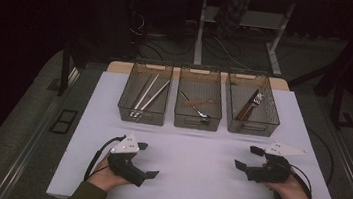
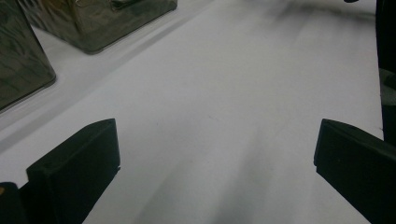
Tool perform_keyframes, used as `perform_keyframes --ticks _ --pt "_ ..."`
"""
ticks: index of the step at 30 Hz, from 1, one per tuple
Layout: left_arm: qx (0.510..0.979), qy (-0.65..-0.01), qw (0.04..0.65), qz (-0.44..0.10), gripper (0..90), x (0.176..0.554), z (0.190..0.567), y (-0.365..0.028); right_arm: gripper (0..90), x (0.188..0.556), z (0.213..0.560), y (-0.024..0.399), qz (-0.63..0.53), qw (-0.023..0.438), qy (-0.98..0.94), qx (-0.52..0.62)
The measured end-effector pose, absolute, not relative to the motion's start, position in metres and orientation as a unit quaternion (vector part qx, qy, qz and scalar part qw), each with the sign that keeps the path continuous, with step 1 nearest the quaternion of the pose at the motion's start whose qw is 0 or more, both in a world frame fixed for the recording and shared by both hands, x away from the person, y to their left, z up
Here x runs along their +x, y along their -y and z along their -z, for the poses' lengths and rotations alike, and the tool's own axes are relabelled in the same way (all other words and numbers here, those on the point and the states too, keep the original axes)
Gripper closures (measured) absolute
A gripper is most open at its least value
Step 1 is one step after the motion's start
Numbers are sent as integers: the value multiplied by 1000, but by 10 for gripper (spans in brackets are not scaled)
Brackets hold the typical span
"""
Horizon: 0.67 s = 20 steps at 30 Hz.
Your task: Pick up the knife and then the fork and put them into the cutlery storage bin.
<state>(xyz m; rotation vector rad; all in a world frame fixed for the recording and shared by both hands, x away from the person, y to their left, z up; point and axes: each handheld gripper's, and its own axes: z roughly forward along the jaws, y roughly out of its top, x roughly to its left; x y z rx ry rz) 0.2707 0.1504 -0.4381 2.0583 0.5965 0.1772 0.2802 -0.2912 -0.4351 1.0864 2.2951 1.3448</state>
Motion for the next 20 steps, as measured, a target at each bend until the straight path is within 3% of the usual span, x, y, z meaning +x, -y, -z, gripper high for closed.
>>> perform_keyframes --ticks 20 --pt "845 -242 473 -68 0 270 439 -149 166 265 446 294 -446 126 -809 362"
